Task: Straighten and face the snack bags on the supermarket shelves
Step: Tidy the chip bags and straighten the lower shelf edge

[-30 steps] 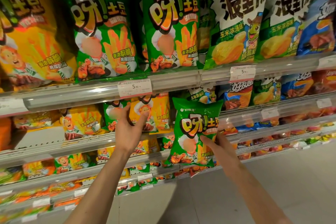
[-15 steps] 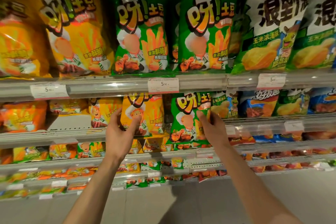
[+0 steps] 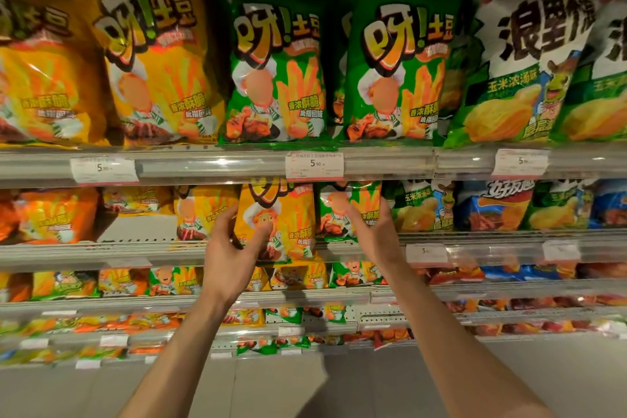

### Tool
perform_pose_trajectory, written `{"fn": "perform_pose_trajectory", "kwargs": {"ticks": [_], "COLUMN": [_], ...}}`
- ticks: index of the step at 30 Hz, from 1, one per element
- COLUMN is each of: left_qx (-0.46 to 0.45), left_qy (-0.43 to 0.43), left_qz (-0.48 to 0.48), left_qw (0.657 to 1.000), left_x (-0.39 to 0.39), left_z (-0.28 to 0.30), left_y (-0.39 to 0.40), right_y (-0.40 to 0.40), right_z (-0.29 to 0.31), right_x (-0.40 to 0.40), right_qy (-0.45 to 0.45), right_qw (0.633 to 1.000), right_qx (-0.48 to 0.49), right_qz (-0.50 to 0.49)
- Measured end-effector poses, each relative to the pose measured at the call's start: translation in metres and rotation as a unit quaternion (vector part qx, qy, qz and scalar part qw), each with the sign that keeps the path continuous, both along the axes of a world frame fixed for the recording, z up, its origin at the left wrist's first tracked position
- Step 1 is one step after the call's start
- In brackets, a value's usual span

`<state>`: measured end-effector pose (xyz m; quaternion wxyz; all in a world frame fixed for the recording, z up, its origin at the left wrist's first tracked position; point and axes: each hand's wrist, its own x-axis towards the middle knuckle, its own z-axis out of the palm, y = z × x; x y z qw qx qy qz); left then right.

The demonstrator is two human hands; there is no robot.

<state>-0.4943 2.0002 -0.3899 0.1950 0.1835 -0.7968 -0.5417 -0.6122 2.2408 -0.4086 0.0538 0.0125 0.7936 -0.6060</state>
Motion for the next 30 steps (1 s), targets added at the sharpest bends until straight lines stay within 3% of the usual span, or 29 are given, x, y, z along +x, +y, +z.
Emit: {"fn": "perform_pose_trajectory", "kwargs": {"ticks": [8,21,30], "left_qx": [0.014,0.029,0.031], "left_qy": [-0.005,-0.001,-0.003], "left_qz": [0.006,0.003,-0.001], "left_qw": [1.000,1.000,1.000], "left_x": [-0.008,-0.007,-0.004], "left_z": [-0.001,-0.001,-0.003], "left_y": [0.003,0.002,0.003], "right_y": [0.016,0.009,0.020], "right_z": [-0.007,-0.011,-0.015], "right_x": [-0.004,-0.003,0.003], "right_qy": [0.014,0.074,0.049], "right_qw": [0.999,0.994,0.981], "right_qx": [0.037,0.075,0.188], "right_qz": [0.033,-0.020,0.014]}}
